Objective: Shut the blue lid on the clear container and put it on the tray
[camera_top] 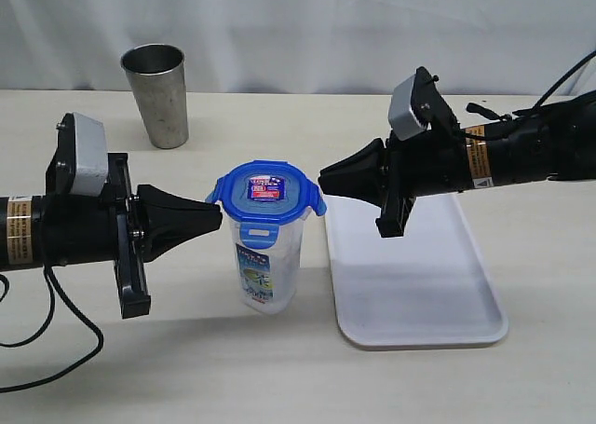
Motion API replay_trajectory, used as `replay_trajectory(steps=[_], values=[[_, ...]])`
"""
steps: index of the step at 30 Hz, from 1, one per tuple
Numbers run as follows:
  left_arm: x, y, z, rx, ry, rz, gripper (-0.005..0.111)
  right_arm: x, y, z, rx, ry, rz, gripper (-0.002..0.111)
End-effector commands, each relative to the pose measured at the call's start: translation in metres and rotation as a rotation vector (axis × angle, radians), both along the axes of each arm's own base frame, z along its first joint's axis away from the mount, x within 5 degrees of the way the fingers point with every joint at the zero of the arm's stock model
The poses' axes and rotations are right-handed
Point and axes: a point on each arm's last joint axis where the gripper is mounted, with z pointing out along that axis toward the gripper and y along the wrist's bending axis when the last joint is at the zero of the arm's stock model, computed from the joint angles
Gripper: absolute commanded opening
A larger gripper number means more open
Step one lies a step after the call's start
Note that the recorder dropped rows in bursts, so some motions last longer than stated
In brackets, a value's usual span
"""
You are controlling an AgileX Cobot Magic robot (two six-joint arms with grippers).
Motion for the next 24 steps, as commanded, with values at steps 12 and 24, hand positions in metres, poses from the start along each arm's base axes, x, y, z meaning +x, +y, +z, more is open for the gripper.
replay_trajectory(steps=[12, 24], values=[[0.0004, -0.0013, -0.0001, -0.009, -0.004, 0.014, 0.000, -0.0076, 0.0013, 0.0031, 0.006, 0.042, 0.050, 0.005], [0.0004, -0.0013, -0.0001, -0.009, -0.004, 0.014, 0.000, -0.0120, 0.0024, 0.0063, 0.018, 0.046, 0.093, 0.005]])
